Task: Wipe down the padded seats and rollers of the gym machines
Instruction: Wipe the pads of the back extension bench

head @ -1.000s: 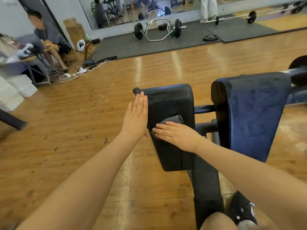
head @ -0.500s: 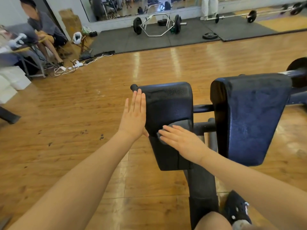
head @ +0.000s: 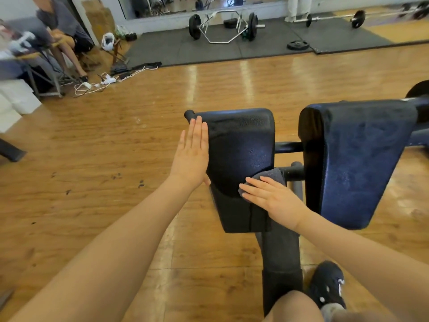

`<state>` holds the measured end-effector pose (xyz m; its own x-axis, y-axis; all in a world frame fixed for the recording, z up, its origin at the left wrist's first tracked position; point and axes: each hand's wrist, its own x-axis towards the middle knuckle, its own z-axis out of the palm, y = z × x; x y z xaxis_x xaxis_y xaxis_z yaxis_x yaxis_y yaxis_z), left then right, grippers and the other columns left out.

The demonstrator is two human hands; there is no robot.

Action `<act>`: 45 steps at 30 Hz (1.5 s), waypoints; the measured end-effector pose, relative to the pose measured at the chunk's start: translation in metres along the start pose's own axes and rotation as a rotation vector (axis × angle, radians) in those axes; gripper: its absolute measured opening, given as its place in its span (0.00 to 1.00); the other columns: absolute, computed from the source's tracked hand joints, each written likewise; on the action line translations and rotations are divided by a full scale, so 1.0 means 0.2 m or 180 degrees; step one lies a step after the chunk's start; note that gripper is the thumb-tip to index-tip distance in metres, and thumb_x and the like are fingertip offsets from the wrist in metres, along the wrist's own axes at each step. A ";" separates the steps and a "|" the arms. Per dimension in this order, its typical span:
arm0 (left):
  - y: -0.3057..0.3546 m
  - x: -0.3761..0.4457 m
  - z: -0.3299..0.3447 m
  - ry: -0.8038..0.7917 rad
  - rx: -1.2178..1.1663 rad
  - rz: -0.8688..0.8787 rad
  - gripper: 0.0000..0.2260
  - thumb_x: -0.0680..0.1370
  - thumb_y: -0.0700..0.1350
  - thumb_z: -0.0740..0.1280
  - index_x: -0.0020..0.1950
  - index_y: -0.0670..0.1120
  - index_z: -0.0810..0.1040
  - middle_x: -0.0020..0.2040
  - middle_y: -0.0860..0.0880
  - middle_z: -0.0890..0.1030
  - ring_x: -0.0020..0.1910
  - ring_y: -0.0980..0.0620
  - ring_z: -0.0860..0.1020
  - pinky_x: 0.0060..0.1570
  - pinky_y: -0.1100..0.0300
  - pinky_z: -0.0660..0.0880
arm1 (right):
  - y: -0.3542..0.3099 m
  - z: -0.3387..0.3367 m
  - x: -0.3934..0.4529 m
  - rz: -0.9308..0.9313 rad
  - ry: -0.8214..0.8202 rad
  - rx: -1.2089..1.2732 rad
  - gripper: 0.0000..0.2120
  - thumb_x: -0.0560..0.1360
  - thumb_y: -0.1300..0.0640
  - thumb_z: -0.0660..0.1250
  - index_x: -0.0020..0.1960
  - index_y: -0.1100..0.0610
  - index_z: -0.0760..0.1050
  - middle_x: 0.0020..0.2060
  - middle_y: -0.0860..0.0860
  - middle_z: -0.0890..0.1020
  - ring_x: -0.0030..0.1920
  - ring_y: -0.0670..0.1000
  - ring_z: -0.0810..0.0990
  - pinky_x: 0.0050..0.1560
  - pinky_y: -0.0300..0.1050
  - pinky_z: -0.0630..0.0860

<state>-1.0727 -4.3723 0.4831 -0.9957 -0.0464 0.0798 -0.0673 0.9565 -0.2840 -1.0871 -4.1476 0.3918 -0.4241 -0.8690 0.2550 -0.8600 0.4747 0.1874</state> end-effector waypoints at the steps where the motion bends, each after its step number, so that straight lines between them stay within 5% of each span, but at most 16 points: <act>1: 0.00 0.00 0.00 0.0006 -0.0021 0.0010 0.63 0.64 0.60 0.75 0.70 0.34 0.28 0.74 0.36 0.33 0.74 0.40 0.34 0.69 0.50 0.35 | -0.03 0.00 0.02 0.0023 0.0071 0.0055 0.36 0.54 0.70 0.78 0.60 0.56 0.77 0.61 0.54 0.78 0.63 0.55 0.75 0.62 0.56 0.65; 7: -0.01 0.00 0.00 0.0022 -0.0065 0.0016 0.63 0.64 0.60 0.75 0.69 0.35 0.26 0.74 0.37 0.32 0.74 0.40 0.33 0.72 0.49 0.37 | -0.17 -0.02 0.25 -0.0064 0.0140 0.0217 0.34 0.57 0.67 0.78 0.61 0.57 0.76 0.64 0.54 0.76 0.66 0.55 0.71 0.65 0.52 0.61; 15: 0.00 0.00 0.01 -0.0028 -0.0122 -0.0009 0.63 0.64 0.58 0.76 0.70 0.35 0.26 0.74 0.37 0.31 0.73 0.40 0.33 0.71 0.50 0.36 | -0.10 0.10 -0.07 -0.0726 -0.0634 -0.0095 0.38 0.51 0.62 0.82 0.60 0.52 0.78 0.63 0.49 0.76 0.68 0.48 0.64 0.65 0.47 0.60; 19: 0.00 0.01 0.02 -0.0044 -0.0236 0.0008 0.63 0.63 0.57 0.77 0.71 0.34 0.29 0.74 0.36 0.32 0.74 0.39 0.33 0.71 0.49 0.37 | -0.15 0.06 0.00 -0.0600 -0.0339 0.0147 0.34 0.53 0.64 0.81 0.59 0.54 0.78 0.61 0.51 0.78 0.65 0.52 0.73 0.64 0.50 0.60; 23: 0.00 0.01 0.02 0.0007 -0.0263 0.0022 0.63 0.63 0.57 0.77 0.72 0.34 0.30 0.74 0.36 0.33 0.74 0.39 0.34 0.72 0.48 0.39 | -0.15 -0.03 0.21 -0.0264 0.0127 0.0330 0.32 0.58 0.67 0.78 0.62 0.57 0.76 0.63 0.55 0.76 0.66 0.56 0.71 0.65 0.52 0.61; 37: 0.00 0.01 0.05 0.0161 -0.0418 0.0058 0.63 0.62 0.55 0.78 0.73 0.34 0.32 0.75 0.36 0.35 0.75 0.39 0.36 0.72 0.48 0.40 | -0.34 0.24 -0.02 -0.0030 -0.0076 0.0375 0.34 0.57 0.66 0.78 0.62 0.58 0.75 0.64 0.53 0.75 0.65 0.55 0.72 0.63 0.52 0.63; 45: 0.00 0.01 0.04 0.0160 -0.0459 0.0056 0.63 0.61 0.53 0.79 0.73 0.34 0.33 0.75 0.37 0.36 0.75 0.40 0.36 0.72 0.49 0.39 | -0.12 0.23 -0.12 -0.0933 -0.0381 0.0227 0.28 0.63 0.65 0.77 0.61 0.56 0.77 0.65 0.52 0.74 0.68 0.53 0.69 0.67 0.50 0.63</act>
<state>-1.0747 -4.3745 0.4748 -0.9920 -0.0181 0.1247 -0.0364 0.9886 -0.1461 -1.0690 -4.1455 0.3367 -0.1821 -0.9795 0.0858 -0.9663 0.1944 0.1685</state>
